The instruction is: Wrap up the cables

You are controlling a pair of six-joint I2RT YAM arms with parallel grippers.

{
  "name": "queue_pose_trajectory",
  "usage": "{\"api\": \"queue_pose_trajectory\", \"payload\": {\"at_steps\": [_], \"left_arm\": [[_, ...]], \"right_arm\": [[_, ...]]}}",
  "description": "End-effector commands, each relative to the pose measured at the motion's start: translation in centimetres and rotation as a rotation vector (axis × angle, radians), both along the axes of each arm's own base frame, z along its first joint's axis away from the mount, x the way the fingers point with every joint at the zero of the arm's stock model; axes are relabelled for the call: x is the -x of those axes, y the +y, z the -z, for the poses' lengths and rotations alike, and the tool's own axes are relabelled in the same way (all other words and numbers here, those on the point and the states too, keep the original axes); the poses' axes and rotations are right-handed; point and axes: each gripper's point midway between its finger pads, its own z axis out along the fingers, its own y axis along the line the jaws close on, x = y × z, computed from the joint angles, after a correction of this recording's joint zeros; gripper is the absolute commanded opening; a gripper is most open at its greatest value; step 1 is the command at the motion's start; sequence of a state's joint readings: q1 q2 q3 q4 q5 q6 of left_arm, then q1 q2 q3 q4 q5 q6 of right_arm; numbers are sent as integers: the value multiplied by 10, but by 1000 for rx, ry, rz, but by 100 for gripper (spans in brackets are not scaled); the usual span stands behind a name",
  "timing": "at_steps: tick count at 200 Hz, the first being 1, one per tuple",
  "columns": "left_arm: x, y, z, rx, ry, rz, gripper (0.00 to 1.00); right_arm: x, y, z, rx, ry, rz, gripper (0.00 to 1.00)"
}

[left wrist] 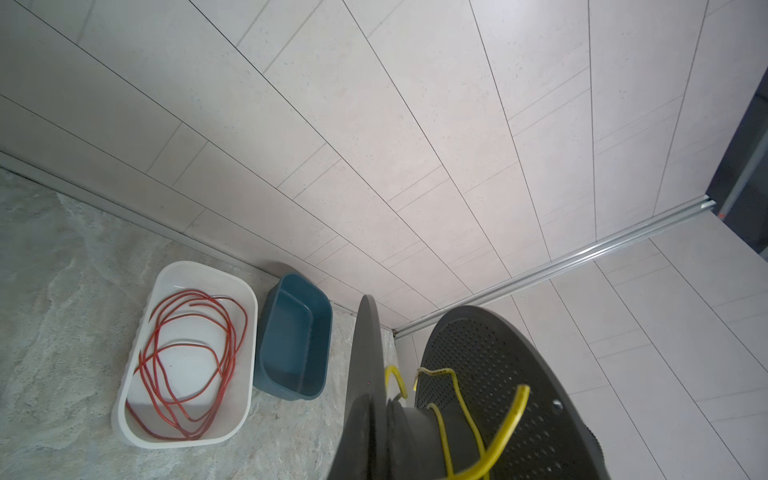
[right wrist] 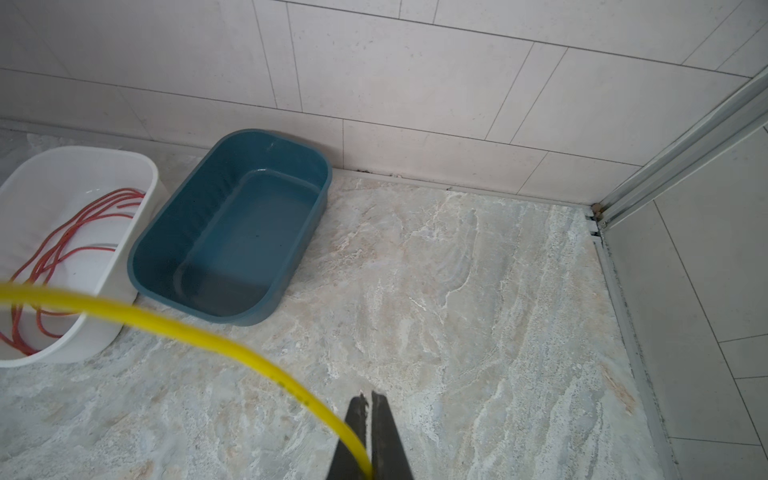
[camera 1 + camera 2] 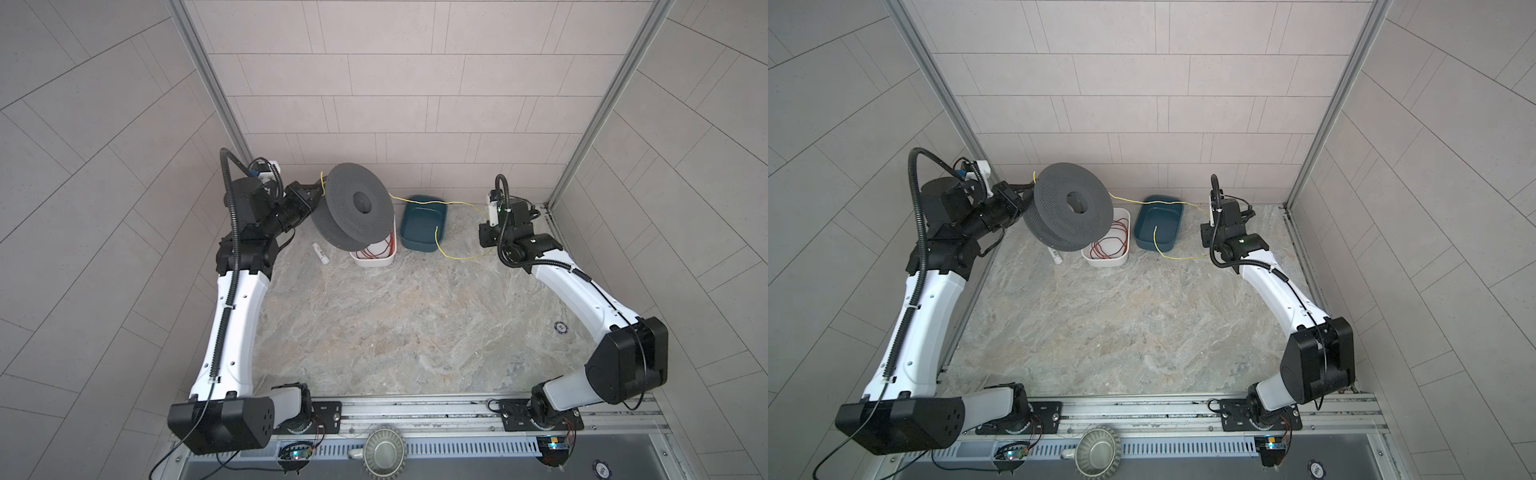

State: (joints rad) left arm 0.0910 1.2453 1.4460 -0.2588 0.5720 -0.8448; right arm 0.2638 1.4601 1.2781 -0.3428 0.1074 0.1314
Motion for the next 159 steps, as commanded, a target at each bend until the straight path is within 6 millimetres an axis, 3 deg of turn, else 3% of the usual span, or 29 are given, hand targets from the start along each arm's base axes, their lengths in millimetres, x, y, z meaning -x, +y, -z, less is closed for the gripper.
{"api": "queue_pose_trajectory", "payload": {"at_steps": [1,22,93,129,159], "left_arm": [[4,40,-45,-14,-150,-213,0],[-2,48,-38,-37,-129,-255,0],[5,64,-47,-115,-123,-333,0],[-1,65,-48,-85,-131,-343,0],[-10,66,-37,-98,-118,-368,0]], "right_arm": [[16,-20,6,68,19,87,0],[23,-24,13,67,25,99,0],[31,-57,27,98,60,196,0],[40,-34,26,108,69,108,0],[53,-1,23,183,62,-6,0]]}}
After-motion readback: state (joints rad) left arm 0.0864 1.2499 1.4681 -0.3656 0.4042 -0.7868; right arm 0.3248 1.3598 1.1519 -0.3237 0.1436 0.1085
